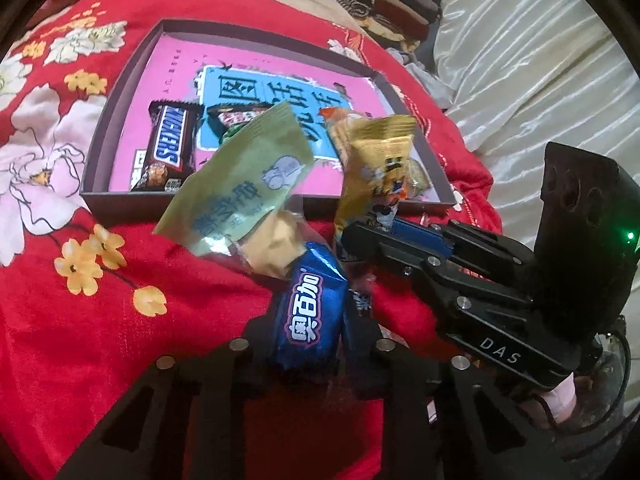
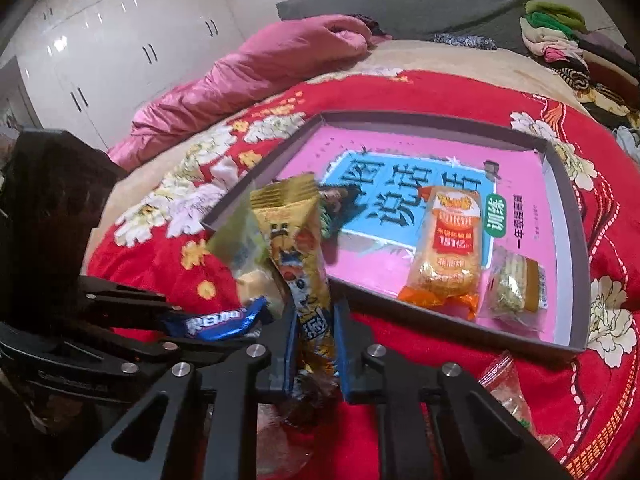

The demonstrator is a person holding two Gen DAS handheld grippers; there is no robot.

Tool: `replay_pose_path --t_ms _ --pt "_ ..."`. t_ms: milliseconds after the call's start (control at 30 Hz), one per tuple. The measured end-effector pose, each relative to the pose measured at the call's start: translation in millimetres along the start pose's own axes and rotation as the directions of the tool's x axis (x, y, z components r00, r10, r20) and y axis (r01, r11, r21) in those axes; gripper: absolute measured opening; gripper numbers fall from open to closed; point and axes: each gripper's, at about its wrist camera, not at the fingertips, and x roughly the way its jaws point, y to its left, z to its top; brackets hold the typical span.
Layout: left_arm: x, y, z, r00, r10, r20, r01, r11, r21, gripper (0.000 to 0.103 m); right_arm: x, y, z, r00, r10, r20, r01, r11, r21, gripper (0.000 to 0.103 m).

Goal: Organize snacks
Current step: 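Grasp the gold snack bag with the right tool while the left tool grasps the blue bar, then lift the blue bar with the left tool while the right tool lifts the gold bag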

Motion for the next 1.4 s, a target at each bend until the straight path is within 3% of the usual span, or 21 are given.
replay_pose_path --t_ms 500,667,1167,1400 --pt "-31 -5 12 0.998 0.016 0.068 -0.016 1.0 -0.001 0.024 -31 -13 9 0.994 0.013 0.111 -0.019 0.999 0.051 0.016" --pt "-30 0 12 0.997 0.036 0.067 -0.035 0.999 -0.011 0.024 -33 -17 9 0.994 0.005 0.111 -0.012 0.998 0.066 0.016" --pt "-35 13 13 0.998 0.008 0.061 -0.005 0.998 -0.056 0.024 -36 -20 10 0.992 0.001 0.127 -0.011 0.997 0.079 0.016" --pt "-43 8 15 0.996 0.031 0.084 -0.028 0.999 -0.034 0.024 -39 -21 12 0.989 -0.001 0.145 -0.011 0.997 0.083 0.016"
